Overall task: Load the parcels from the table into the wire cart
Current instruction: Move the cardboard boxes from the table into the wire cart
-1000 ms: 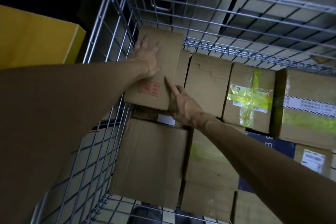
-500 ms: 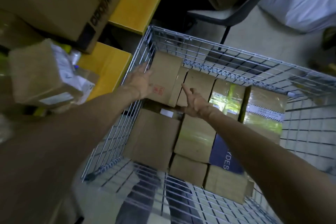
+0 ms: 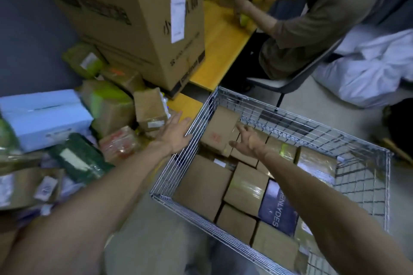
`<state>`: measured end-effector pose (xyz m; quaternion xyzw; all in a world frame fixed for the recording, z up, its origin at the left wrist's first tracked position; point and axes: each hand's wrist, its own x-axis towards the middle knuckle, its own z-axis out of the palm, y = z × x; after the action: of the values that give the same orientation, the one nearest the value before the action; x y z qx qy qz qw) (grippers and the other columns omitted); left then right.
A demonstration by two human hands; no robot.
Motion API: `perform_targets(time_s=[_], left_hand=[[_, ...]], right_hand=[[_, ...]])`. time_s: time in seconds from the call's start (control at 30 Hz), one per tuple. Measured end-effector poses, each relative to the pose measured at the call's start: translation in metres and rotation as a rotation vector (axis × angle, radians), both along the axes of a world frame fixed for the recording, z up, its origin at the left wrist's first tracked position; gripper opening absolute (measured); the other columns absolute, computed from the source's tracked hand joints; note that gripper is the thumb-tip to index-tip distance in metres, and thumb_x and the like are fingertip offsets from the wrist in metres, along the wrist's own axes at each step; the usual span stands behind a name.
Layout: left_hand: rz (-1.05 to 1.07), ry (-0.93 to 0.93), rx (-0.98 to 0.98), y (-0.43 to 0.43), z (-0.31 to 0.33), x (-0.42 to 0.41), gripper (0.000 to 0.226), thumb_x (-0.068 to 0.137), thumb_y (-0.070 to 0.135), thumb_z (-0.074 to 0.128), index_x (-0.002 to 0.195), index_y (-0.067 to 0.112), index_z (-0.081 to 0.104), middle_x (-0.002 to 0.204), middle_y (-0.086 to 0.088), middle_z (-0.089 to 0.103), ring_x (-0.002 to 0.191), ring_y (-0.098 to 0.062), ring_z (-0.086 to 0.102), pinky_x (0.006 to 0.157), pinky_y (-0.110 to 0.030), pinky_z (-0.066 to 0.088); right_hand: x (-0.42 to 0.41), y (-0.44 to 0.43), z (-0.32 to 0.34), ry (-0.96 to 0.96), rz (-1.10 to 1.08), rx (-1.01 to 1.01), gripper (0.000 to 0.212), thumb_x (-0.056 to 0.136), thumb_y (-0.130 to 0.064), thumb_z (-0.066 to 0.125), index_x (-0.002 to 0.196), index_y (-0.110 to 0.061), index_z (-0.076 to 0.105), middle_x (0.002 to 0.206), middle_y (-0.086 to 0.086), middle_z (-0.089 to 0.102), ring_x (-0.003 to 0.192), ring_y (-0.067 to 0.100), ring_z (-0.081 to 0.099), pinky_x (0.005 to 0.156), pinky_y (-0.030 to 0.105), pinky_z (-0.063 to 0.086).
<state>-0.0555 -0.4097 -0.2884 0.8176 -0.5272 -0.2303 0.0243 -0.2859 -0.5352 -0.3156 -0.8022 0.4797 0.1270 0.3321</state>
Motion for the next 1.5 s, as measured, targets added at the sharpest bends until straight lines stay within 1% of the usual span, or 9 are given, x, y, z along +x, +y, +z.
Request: perform_targets(time_s=[0.07, 0.17, 0.33, 0.5, 0.67, 0.8, 1.0, 1.17, 1.5], left_hand=[[0.019, -0.015, -0.055, 0.023, 0.022, 0.005, 0.063, 0.096, 0.038, 0.058, 0.152, 0.022, 0.033, 0.165, -0.006, 0.011, 0.151, -0.028, 0.012, 0.12, -0.044, 0.022], [0.066, -0.054, -0.114, 0.058, 0.061, 0.008, 0.057, 0.097, 0.041, 0.056, 0.149, 0.025, 0.038, 0.163, -0.01, 0.015, 0.15, -0.029, 0.014, 0.118, -0.043, 0.025], [0.089, -0.118, -0.183, 0.111, 0.129, 0.013, 0.066, 0.098, 0.046, 0.053, 0.154, 0.021, 0.029, 0.166, -0.002, 0.004, 0.152, -0.025, 0.007, 0.122, -0.045, 0.015], [0.153, -0.202, -0.256, 0.164, 0.186, 0.019, 0.066, 0.099, 0.047, 0.05, 0.155, 0.022, 0.026, 0.166, -0.003, 0.001, 0.15, -0.03, 0.013, 0.121, -0.046, 0.018], [0.247, -0.31, -0.3, 0.216, 0.23, 0.021, 0.067, 0.098, 0.049, 0.049, 0.155, 0.024, 0.025, 0.166, -0.006, 0.003, 0.149, -0.032, 0.016, 0.121, -0.047, 0.018], [0.371, -0.419, -0.278, 0.261, 0.262, 0.015, 0.067, 0.099, 0.049, 0.047, 0.156, 0.024, 0.021, 0.166, -0.009, 0.001, 0.149, -0.033, 0.017, 0.12, -0.045, 0.02], [0.556, -0.529, -0.199, 0.334, 0.3, 0.005, 0.065, 0.098, 0.051, 0.046, 0.154, 0.023, 0.025, 0.165, -0.012, 0.003, 0.15, -0.029, 0.012, 0.121, -0.047, 0.014], [0.705, -0.559, -0.128, 0.402, 0.329, -0.011, 0.067, 0.099, 0.051, 0.046, 0.155, 0.022, 0.024, 0.165, -0.013, 0.004, 0.151, -0.029, 0.009, 0.122, -0.048, 0.012], [0.899, -0.631, -0.091, 0.538, 0.351, -0.024, 0.066, 0.1, 0.052, 0.042, 0.156, 0.025, 0.022, 0.165, -0.011, 0.006, 0.151, -0.029, 0.011, 0.122, -0.05, 0.011]], right_hand=[[0.005, 0.017, 0.025, -0.008, 0.042, -0.027, 0.081, 0.094, -0.049, 0.057, 0.157, -0.024, 0.012, 0.163, 0.012, 0.01, 0.147, 0.037, 0.02, 0.118, 0.051, 0.025], [0.013, 0.044, 0.068, -0.023, 0.094, -0.114, 0.08, 0.096, -0.049, 0.054, 0.157, -0.022, 0.012, 0.162, 0.015, 0.012, 0.144, 0.037, 0.026, 0.117, 0.048, 0.029], [0.029, 0.084, 0.134, -0.057, 0.18, -0.231, 0.079, 0.094, -0.054, 0.052, 0.157, -0.023, 0.015, 0.159, 0.014, 0.017, 0.143, 0.036, 0.027, 0.116, 0.049, 0.031], [0.05, 0.119, 0.196, -0.055, 0.269, -0.346, 0.084, 0.094, -0.058, 0.052, 0.158, -0.022, 0.011, 0.161, 0.013, 0.015, 0.144, 0.037, 0.023, 0.112, 0.05, 0.034], [0.077, 0.141, 0.24, -0.152, 0.376, -0.402, 0.088, 0.091, -0.065, 0.049, 0.158, -0.023, 0.01, 0.159, 0.017, 0.019, 0.145, 0.037, 0.022, 0.113, 0.049, 0.032], [0.096, 0.165, 0.273, -0.219, 0.495, -0.457, 0.082, 0.095, -0.057, 0.05, 0.158, -0.021, 0.012, 0.157, 0.018, 0.022, 0.144, 0.038, 0.023, 0.114, 0.051, 0.03], [0.122, 0.199, 0.315, -0.309, 0.658, -0.486, 0.078, 0.096, -0.054, 0.05, 0.157, -0.021, 0.013, 0.157, 0.015, 0.022, 0.142, 0.037, 0.025, 0.114, 0.05, 0.029], [0.147, 0.241, 0.337, -0.409, 0.778, -0.488, 0.079, 0.095, -0.052, 0.052, 0.157, -0.021, 0.015, 0.158, 0.014, 0.021, 0.143, 0.038, 0.024, 0.115, 0.049, 0.029], [0.184, 0.366, 0.367, -0.455, 0.988, -0.552, 0.081, 0.095, -0.055, 0.05, 0.157, -0.019, 0.012, 0.159, 0.016, 0.018, 0.145, 0.035, 0.021, 0.116, 0.053, 0.025]])
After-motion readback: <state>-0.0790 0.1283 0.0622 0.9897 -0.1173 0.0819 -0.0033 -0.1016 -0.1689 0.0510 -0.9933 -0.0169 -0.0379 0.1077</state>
